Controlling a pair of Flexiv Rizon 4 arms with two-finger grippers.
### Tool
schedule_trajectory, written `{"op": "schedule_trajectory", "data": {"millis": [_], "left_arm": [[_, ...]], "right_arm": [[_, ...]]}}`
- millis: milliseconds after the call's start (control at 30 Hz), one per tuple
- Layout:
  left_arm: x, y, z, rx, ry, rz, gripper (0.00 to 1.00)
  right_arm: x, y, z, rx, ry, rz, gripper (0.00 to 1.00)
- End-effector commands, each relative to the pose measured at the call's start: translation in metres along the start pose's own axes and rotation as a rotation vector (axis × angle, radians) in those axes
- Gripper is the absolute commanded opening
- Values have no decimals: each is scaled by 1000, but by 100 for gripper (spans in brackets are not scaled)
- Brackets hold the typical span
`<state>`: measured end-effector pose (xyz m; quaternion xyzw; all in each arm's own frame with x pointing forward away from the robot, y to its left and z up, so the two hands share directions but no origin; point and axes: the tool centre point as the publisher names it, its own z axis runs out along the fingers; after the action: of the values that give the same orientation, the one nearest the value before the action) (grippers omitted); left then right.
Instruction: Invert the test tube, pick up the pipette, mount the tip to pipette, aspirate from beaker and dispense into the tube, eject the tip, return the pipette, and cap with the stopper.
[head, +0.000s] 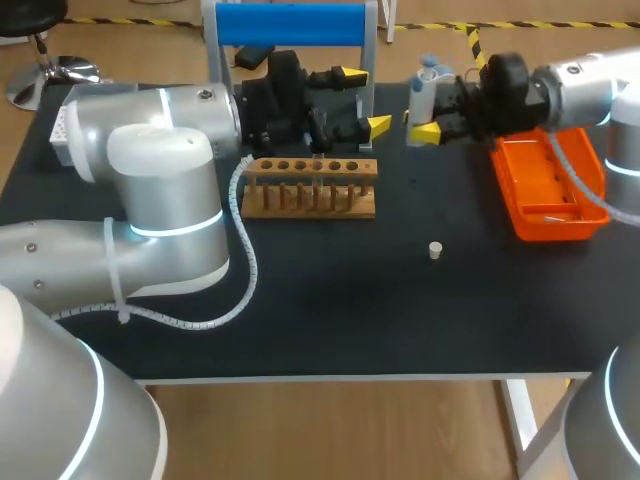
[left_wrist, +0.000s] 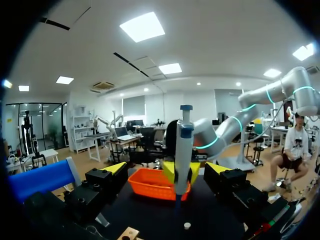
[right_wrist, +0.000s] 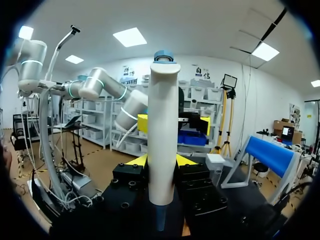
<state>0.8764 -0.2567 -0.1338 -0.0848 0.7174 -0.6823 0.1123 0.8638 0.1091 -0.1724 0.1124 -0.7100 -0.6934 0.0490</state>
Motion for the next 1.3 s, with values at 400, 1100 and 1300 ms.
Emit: {"op": "schedule_trajectory", "data": {"millis": [400, 1100, 1300], "left_arm": [[1, 1, 2, 2, -7, 0, 100], [1, 1, 2, 2, -7, 0, 100], [1, 1, 2, 2, -7, 0, 100]], "right_arm": [[-15, -2, 39, -5, 60, -1, 0], [-22, -2, 56, -17, 22, -8, 0], [-24, 0, 60, -19, 15, -14, 0]]}}
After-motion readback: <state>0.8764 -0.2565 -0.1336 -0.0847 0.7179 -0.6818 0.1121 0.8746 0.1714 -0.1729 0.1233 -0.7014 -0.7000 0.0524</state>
